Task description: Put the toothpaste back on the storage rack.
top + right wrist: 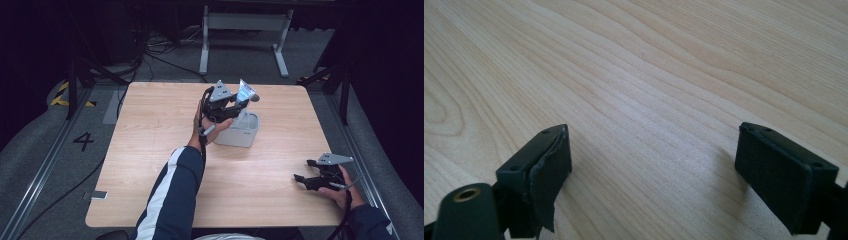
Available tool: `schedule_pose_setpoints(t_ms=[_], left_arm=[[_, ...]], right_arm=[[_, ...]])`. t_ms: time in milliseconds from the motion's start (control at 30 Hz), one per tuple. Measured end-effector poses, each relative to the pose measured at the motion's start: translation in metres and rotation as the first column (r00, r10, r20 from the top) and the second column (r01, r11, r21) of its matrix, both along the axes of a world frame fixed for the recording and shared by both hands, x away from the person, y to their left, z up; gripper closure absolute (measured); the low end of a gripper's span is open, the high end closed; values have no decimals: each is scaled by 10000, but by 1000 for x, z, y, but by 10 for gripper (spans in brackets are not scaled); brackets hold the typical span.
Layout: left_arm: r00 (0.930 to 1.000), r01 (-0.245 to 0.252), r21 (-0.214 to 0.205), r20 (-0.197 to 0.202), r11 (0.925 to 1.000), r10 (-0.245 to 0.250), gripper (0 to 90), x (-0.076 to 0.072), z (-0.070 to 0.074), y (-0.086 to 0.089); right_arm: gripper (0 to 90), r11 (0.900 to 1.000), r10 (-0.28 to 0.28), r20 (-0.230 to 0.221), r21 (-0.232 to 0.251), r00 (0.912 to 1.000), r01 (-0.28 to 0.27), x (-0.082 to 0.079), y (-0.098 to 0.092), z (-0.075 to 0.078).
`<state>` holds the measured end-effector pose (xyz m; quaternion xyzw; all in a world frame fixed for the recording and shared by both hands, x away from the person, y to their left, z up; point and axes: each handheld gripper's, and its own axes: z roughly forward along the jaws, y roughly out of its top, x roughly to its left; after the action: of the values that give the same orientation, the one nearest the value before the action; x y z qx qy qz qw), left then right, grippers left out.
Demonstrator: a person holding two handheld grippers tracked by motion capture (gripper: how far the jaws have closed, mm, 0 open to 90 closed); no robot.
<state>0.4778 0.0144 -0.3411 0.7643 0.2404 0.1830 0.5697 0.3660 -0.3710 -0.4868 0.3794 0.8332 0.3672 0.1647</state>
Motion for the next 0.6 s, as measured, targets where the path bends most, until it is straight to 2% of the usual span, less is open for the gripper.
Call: schedule_pose_setpoints(t_ms=[333,400,600], left_arm=[[9998,-208,286,-31,9994,209,643,2,-12,-4],[9995,-203,200,-222,9996,207,643,2,-15,-4],[9993,-186,312,-324,9993,196,641,4,-24,-2]], right_arm=[[151,10000,14,5,-4,10000,-14,0,0,0],[151,10000,20,9,-5,10000,-20,0,0,0],[151,10000,21,7,-6,10000,-21,0,0,0]])
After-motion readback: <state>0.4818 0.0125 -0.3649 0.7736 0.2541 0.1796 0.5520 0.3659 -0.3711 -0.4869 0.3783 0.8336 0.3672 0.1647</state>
